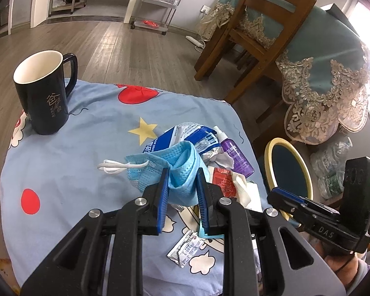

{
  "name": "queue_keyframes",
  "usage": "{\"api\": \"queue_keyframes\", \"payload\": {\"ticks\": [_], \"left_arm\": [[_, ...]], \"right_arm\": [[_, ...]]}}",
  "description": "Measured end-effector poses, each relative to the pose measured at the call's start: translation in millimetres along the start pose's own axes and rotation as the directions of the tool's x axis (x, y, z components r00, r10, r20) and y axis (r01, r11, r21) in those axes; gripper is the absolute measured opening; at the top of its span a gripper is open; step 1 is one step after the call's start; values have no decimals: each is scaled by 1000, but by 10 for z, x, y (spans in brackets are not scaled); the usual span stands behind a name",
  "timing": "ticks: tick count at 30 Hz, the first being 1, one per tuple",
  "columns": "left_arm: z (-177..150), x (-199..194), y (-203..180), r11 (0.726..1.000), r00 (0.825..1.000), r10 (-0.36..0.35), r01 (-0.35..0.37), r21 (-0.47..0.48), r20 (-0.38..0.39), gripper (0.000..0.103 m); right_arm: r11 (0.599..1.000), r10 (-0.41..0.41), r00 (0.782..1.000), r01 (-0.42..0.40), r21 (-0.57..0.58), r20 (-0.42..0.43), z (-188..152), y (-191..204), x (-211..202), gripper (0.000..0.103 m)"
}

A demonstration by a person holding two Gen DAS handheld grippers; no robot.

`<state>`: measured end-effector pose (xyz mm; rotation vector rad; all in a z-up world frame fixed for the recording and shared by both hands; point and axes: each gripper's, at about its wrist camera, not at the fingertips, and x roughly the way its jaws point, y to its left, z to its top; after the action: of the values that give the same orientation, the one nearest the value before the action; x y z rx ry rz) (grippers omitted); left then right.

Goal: Collect trash
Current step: 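Grasp the white-red wrapper with the right gripper while the left holds the mask, then carry both items over the bin and open both grippers to drop them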

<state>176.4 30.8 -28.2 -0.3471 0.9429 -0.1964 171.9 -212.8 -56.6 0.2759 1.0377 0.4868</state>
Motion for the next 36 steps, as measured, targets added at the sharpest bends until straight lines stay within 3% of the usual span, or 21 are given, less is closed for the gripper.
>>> {"api": "queue_keyframes", "payload": {"ticks": [3,13,14,15,20,24,36], "left_arm": [[-1,14,2,1000,1000,-2,2,-1,-4,21],[5,25,-13,1000,1000,-9,9,4,-4,21],[5,24,-15,1000,1000,-9,9,3,-5,21],[6,26,-17,1000,1000,-9,9,3,-5,21],[10,29,-20,1000,1000,-7,7,5,-4,21],[20,34,-29,1000,1000,-5,5,3,-1,21],[33,0,-50,1000,1000,-5,5,5,14,21]], "right_arm": [[1000,-16,1000,16,-4,-10,-21,23,93,60],[989,-135,988,130,-71,-73,18,109,557,68],[988,-140,988,134,-80,-72,14,120,579,61],[987,-143,987,137,-90,-75,9,129,604,47],[989,-121,991,115,-90,-64,6,130,539,25],[993,-96,994,93,-75,-41,34,88,396,16],[1000,11,999,-10,-26,35,94,62,-51,16]]}}
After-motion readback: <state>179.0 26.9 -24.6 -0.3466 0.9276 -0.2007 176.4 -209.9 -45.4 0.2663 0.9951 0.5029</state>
